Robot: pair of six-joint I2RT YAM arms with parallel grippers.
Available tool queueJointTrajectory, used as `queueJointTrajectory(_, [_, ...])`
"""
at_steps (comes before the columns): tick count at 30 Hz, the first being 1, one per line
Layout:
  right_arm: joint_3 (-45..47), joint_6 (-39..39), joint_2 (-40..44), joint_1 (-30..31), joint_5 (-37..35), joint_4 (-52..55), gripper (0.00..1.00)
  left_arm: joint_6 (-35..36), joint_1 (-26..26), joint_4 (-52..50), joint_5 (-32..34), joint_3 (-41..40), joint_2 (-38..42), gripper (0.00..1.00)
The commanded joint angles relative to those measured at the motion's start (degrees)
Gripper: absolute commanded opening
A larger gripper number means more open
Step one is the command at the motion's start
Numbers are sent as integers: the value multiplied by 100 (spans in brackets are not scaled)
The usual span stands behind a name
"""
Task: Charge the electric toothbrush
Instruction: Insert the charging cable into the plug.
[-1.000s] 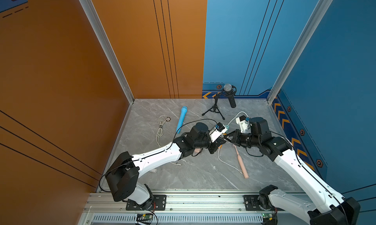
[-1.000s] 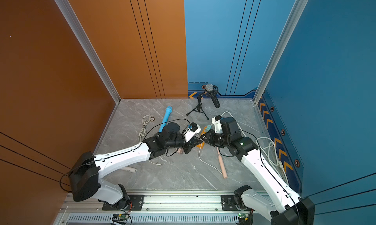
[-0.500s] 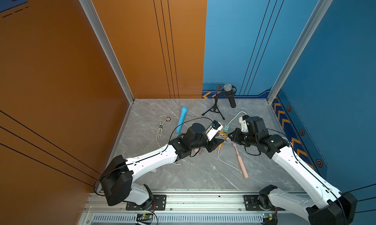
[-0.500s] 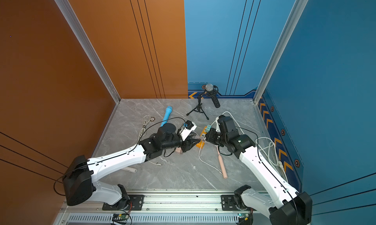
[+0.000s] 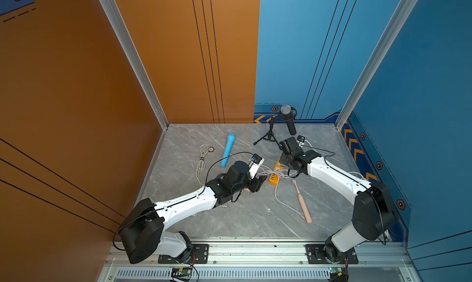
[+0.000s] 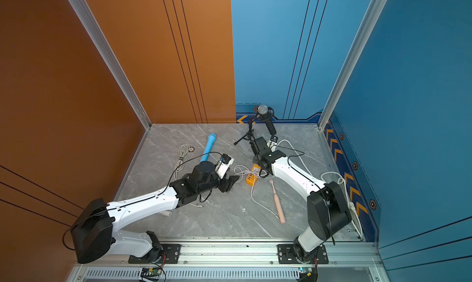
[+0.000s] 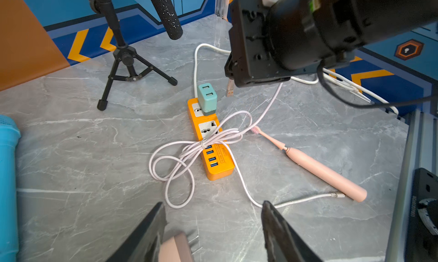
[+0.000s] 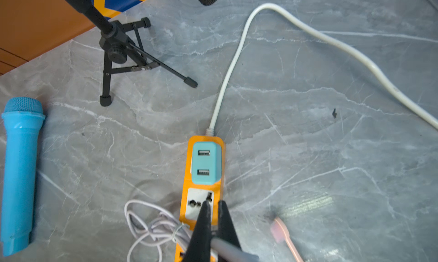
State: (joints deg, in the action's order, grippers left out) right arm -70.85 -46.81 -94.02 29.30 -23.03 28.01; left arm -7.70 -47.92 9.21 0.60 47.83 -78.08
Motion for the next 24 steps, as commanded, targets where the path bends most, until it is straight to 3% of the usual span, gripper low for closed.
queueJointTrajectory(1, [-379,-171,-348,50,-688,-138,0,-202,78,-5,250,-68,79,67])
queueJointTrajectory(12, [-736,-84,-1037,111,-932,-146,0,-310,116,-7,221,-36,-49,68])
queueJointTrajectory(24, [-561,-70,-1059,83,-894,-212,0,-311,143,-7,230,-28,-67,68])
